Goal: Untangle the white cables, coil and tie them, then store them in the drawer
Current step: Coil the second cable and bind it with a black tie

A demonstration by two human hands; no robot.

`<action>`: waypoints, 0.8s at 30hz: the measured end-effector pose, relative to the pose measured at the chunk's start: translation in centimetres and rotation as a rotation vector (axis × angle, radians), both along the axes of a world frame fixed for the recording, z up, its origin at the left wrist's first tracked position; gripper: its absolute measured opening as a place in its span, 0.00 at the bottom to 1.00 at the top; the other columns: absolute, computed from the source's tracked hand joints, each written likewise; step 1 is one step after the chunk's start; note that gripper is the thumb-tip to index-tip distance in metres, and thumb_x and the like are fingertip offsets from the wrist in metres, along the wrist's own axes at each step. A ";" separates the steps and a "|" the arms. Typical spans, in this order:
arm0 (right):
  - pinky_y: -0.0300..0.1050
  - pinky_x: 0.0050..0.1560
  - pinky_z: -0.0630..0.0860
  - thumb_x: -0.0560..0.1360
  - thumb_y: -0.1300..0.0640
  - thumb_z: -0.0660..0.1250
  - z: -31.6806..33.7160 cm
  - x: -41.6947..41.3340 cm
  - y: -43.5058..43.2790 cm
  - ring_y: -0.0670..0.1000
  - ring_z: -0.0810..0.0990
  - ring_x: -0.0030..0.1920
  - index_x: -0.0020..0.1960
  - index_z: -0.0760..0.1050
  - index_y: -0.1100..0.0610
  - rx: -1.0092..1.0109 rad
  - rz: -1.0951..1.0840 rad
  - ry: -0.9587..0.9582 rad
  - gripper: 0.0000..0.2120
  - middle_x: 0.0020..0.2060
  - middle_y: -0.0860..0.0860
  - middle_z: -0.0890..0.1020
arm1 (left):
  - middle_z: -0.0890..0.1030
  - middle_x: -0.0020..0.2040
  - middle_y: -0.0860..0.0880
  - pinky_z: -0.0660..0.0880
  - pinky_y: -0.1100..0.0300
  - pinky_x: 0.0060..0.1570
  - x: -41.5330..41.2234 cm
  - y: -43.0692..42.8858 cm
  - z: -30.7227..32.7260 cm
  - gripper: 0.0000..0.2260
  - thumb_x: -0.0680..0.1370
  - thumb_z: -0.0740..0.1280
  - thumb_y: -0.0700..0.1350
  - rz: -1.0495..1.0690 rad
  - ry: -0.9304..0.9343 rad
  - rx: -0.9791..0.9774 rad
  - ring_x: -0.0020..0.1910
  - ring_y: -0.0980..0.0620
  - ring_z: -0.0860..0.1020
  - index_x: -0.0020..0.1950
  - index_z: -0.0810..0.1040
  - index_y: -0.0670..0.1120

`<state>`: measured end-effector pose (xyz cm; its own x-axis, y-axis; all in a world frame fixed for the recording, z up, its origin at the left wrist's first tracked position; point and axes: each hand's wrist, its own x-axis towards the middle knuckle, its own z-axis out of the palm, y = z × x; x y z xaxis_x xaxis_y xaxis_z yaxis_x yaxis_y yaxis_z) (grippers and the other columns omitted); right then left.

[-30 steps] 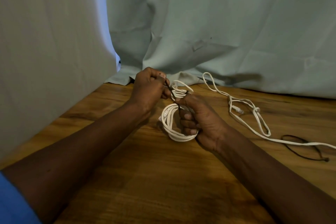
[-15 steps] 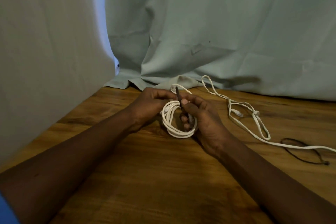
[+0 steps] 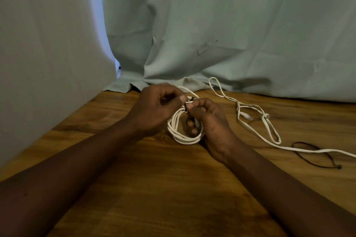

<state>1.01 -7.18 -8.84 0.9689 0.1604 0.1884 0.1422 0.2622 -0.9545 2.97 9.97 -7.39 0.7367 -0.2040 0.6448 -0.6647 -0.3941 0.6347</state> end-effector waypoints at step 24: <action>0.41 0.29 0.75 0.72 0.63 0.74 0.2 0.7 -0.7 0.49 0.78 0.29 0.61 0.75 0.69 0.126 -0.059 0.126 0.21 0.33 0.56 0.80 | 0.77 0.54 0.52 0.74 0.48 0.51 -1.5 -0.6 0.6 0.13 0.73 0.72 0.48 -0.024 -0.409 0.429 0.54 0.51 0.76 0.57 0.81 0.50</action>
